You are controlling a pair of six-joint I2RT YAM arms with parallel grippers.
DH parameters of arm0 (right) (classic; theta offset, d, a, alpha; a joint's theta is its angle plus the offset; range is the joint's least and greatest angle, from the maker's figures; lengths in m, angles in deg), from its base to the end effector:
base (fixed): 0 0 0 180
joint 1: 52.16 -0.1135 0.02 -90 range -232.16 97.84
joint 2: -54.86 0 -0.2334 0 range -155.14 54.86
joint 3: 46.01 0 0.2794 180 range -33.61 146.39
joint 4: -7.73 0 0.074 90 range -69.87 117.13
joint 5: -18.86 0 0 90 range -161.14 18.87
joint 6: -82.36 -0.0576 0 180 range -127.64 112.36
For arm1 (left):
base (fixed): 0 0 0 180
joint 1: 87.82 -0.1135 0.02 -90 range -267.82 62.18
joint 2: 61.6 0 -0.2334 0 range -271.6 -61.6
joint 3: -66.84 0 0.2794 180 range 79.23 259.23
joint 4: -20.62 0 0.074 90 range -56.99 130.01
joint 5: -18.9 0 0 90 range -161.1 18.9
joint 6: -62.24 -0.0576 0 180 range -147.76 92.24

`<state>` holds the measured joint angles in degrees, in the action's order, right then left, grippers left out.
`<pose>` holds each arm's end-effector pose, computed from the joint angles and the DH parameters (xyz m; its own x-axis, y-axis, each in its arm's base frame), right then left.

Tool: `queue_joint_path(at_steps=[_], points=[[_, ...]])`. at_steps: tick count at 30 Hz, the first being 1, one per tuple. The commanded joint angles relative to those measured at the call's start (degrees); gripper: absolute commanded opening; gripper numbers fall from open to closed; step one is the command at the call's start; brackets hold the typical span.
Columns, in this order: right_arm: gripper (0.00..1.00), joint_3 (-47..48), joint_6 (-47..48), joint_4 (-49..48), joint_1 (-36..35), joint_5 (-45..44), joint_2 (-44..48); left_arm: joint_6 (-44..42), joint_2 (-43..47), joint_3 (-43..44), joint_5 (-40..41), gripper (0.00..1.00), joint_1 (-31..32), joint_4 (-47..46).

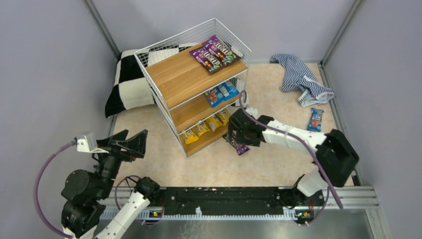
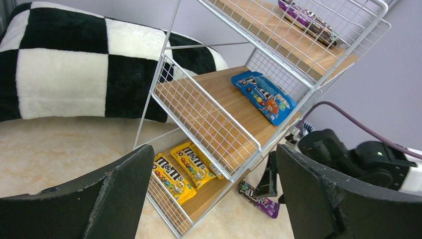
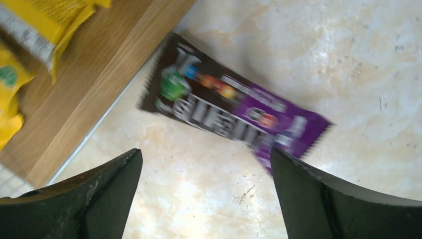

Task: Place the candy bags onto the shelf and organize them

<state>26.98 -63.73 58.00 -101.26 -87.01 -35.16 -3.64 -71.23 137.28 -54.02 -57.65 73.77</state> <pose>0.2327 0.2445 0.1457 -0.8830 0.1998 -0.4247 0.1342 0.9746 0.1795 0.0552 -0.0125 0.4137 0.0117 -0.4586 -0.8885 0.2559 0.8604 -0.4407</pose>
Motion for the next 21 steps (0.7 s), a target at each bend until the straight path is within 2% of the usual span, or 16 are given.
queue_joint_path(at_steps=[1, 4, 6, 8, 13, 15, 17, 18, 21], points=[[0.99, -8.75, 17.54, -8.81, 4.95, 6.19, 12.84, -0.3, 0.11, 1.09, 0.95, 0.98, 0.37, -0.12], [0.99, -18.99, 19.39, -15.49, 15.12, 19.34, 23.24, -0.15, -0.07, -0.13, 0.37, 0.98, 0.4, -1.44], [0.99, -25.71, 16.66, -21.18, 21.46, 28.51, 28.6, 0.09, -0.26, -1.49, -0.62, 0.98, 0.4, -2.96], [0.99, -30.6, 12.26, -26.08, 23.57, 32.93, 32.0, 0.53, -0.82, -2.46, -1.81, 0.98, 0.4, -4.18], [0.97, -41.78, -4.01, -44.28, 21.62, 41.65, 31.78, 1.75, -2.04, -3.43, -3.65, 0.98, 0.39, -5.41], [0.96, -42.71, -7.75, -46.43, 17.54, 39.04, 30.87, 1.94, -1.98, -3.52, -3.75, 0.98, 0.36, -5.45], [0.95, -42.12, -10.06, -44.68, 13.08, 35.17, 29.55, 2.25, -1.74, -3.55, -3.55, 0.98, 0.39, -5.1], [0.93, -42.57, -11.6, -45.74, 12.01, 34.15, 28.57, 2.51, -1.63, -3.63, -3.39, 0.98, 0.41, -4.87], [0.77, -46.01, -16.89, -56.37, 11.21, 33.05, 24.47, 3.15, -0.91, -4.04, -3.08, 0.98, 0.39, -4.93]])
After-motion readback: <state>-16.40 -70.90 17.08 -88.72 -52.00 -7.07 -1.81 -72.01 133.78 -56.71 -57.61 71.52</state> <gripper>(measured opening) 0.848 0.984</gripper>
